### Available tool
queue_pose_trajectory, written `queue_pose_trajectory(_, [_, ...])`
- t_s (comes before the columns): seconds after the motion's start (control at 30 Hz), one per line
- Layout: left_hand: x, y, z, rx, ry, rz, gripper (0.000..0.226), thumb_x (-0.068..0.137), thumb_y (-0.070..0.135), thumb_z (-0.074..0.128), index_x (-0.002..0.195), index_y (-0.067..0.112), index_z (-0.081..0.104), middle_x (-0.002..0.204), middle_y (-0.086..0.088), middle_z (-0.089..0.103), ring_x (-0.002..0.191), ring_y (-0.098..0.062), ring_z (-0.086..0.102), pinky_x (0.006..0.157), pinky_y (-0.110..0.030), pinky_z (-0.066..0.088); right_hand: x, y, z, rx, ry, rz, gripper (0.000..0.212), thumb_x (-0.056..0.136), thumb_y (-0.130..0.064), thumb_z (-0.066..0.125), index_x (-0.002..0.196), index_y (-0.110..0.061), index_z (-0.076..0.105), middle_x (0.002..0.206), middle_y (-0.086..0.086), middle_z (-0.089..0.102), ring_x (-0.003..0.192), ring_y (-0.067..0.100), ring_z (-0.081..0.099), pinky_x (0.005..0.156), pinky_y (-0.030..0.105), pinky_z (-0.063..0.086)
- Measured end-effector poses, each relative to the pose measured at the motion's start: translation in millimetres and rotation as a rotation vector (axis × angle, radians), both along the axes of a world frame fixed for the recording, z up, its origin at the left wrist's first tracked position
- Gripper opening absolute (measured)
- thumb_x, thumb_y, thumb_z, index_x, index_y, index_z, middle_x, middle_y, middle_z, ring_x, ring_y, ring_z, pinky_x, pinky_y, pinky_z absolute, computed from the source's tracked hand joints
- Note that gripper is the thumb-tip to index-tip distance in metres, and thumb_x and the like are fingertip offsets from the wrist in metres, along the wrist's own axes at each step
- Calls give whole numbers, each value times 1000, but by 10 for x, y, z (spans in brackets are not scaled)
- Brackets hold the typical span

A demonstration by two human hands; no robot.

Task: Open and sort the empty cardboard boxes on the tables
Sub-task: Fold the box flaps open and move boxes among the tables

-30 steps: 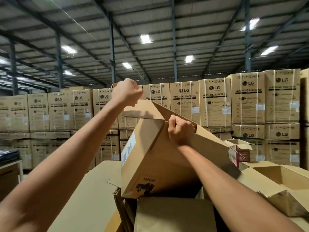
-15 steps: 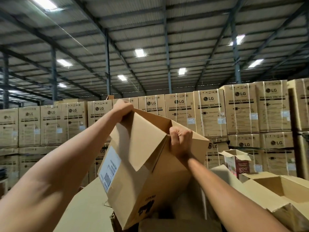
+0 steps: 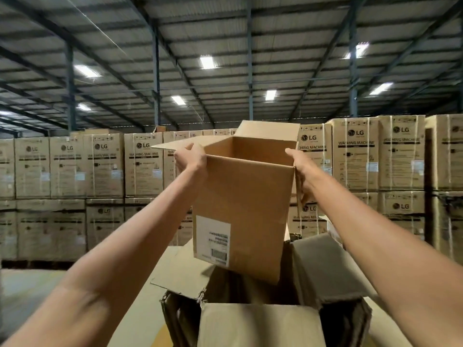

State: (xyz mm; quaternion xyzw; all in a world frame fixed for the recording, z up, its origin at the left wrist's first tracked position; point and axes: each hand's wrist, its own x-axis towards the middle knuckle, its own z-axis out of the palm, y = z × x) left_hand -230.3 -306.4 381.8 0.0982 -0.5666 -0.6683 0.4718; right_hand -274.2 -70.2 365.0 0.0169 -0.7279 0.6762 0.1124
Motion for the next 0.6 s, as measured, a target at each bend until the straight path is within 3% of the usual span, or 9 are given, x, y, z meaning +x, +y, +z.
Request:
queue_pose_trajectory(0.07, [-47, 75, -196, -22, -26, -47, 27, 88, 10, 54, 104, 13, 75, 112, 1, 72, 95, -16, 59, 68, -17, 42, 19, 96, -150, -35, -21, 78, 61, 92, -55, 54, 133, -9, 52, 126, 14, 62, 108, 30, 63, 98, 44, 50])
queue_pose_trajectory(0.13, [-91, 104, -362, 4, -89, -54, 37, 87, 11, 54, 120, 14, 72, 122, 0, 69, 108, -19, 61, 83, -18, 46, -24, 162, -315, -39, -25, 95, 57, 95, -48, 55, 137, -10, 50, 129, 17, 58, 104, 29, 61, 89, 38, 52])
queue_pose_trajectory(0.23, [-80, 170, -441, 51, -104, -45, 25, 85, 11, 53, 98, 15, 74, 98, 3, 69, 98, -20, 61, 87, -24, 46, -52, 240, -597, -101, -40, 124, 58, 95, -56, 50, 137, -16, 53, 128, 14, 61, 106, 28, 64, 88, 39, 53])
queue_pose_trajectory(0.3, [-26, 231, -399, 62, -121, -42, 23, 89, 10, 51, 95, 19, 72, 91, 2, 61, 90, -19, 54, 88, -24, 47, -75, 310, -774, -202, -58, 139, 54, 98, -61, 42, 118, -17, 66, 106, 10, 70, 83, 23, 70, 66, 33, 54])
queue_pose_trajectory(0.33, [7, 258, -377, 85, -117, -77, 20, 91, 9, 50, 89, 18, 68, 91, 0, 59, 90, -20, 53, 91, -25, 49, -81, 359, -853, -240, -72, 124, 55, 98, -62, 40, 108, -17, 70, 97, 10, 71, 76, 22, 70, 62, 32, 53])
queue_pose_trajectory(0.43, [30, 321, -355, 147, -86, -139, 18, 90, 5, 51, 77, 17, 51, 99, -6, 66, 90, -21, 56, 90, -30, 55, -3, 458, -993, -250, -121, 94, 59, 94, -68, 43, 96, -15, 70, 90, 13, 71, 83, 26, 67, 75, 34, 53])
queue_pose_trajectory(0.5, [75, 309, -351, 191, -102, -173, 16, 90, 5, 53, 76, 13, 49, 98, -5, 65, 90, -19, 55, 82, -27, 54, 46, 507, -947, -164, -114, 64, 48, 94, -60, 47, 90, -16, 65, 86, 10, 65, 80, 23, 60, 78, 31, 47])
queue_pose_trajectory(0.57, [115, 314, -318, 195, -116, -257, 4, 93, 8, 54, 95, 9, 57, 97, -3, 60, 91, -17, 51, 79, -26, 48, 125, 548, -794, -159, -86, 39, 39, 93, -54, 49, 88, -17, 60, 81, 7, 60, 75, 20, 56, 75, 31, 43])
queue_pose_trajectory(0.6, [117, 307, -300, 179, -120, -284, 17, 93, 10, 54, 110, 7, 58, 103, -4, 59, 92, -17, 51, 78, -27, 46, 151, 563, -697, -160, -87, 31, 42, 91, -57, 50, 88, -17, 61, 79, 6, 60, 73, 19, 56, 74, 30, 44])
